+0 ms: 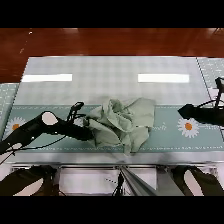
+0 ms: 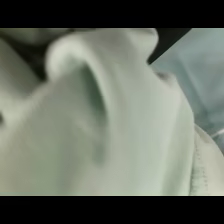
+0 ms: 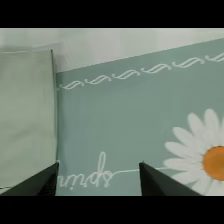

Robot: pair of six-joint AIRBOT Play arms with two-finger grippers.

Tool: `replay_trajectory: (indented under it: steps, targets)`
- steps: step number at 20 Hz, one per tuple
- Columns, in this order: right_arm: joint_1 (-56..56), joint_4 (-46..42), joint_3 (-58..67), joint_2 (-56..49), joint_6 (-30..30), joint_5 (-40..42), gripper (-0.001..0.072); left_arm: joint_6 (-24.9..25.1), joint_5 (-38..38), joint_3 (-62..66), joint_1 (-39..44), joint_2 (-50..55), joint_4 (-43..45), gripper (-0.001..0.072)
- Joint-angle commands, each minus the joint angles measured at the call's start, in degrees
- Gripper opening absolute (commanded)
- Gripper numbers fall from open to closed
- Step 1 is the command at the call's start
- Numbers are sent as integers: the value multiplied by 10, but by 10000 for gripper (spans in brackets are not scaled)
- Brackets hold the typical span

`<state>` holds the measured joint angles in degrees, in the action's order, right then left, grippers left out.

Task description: Fold the shirts.

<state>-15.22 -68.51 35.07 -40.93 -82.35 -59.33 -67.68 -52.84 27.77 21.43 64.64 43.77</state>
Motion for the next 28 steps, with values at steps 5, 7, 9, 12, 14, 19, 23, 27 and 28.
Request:
replay_trajectory:
  steps: [5, 7, 9, 12, 14, 19, 23, 27, 28]
  targets:
    - [7, 228, -108, -75, 57, 49, 570, 0, -3, 23, 3, -3, -3, 28]
    - [44, 253, -112, -111, 77, 69, 569, 0, -3, 27, 3, -6, -3, 28]
    - [91, 254, -112, -144, 76, 99, 569, -1, -3, 30, 3, -9, -4, 28]
    - [158, 265, -112, -197, 61, 133, 570, -1, -3, 30, 3, -13, -6, 28]
    - [203, 269, -112, -236, 43, 170, 569, 0, -2, 30, 3, -15, -10, 27]
    - [272, 364, -110, -278, 38, 305, 53, 8, -3, 60, 2, -16, -14, 27]
    - [246, 365, -50, -197, 113, 254, 25, 26, -3, 144, -3, -61, -10, 27]
    - [210, 356, 59, -48, 141, 209, 25, 25, -3, 281, -34, -141, -7, 27]
    - [205, 344, 89, -18, 141, 209, 25, 25, -3, 321, -47, -162, -7, 26]
